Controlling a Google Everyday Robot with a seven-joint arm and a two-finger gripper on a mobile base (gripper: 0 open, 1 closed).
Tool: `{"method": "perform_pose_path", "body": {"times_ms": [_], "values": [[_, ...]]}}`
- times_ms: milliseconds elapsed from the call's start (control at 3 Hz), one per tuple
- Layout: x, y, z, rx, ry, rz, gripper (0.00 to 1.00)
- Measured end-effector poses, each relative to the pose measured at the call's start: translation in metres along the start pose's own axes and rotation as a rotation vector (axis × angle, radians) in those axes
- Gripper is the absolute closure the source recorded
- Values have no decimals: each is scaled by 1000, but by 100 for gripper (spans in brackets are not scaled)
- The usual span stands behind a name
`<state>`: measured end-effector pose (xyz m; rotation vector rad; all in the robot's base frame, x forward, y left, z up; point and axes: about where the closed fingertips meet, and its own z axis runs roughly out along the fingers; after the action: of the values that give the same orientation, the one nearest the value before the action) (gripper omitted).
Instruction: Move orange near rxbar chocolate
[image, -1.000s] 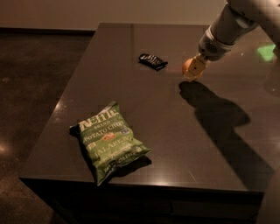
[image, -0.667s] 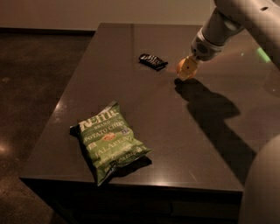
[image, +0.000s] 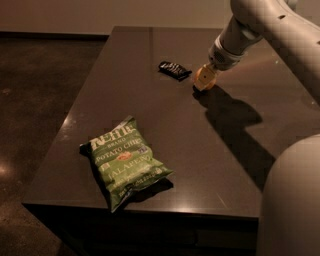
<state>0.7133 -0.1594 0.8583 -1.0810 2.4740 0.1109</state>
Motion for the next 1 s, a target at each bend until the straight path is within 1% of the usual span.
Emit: {"method": "perform_pose_path", "body": {"times_ms": [333,667,1000], "values": [[-11,0,7,-5,-19,10,64],[-22,2,14,-20,-33,8,39],[-30,8,18,-40,-48,-10,17]]}}
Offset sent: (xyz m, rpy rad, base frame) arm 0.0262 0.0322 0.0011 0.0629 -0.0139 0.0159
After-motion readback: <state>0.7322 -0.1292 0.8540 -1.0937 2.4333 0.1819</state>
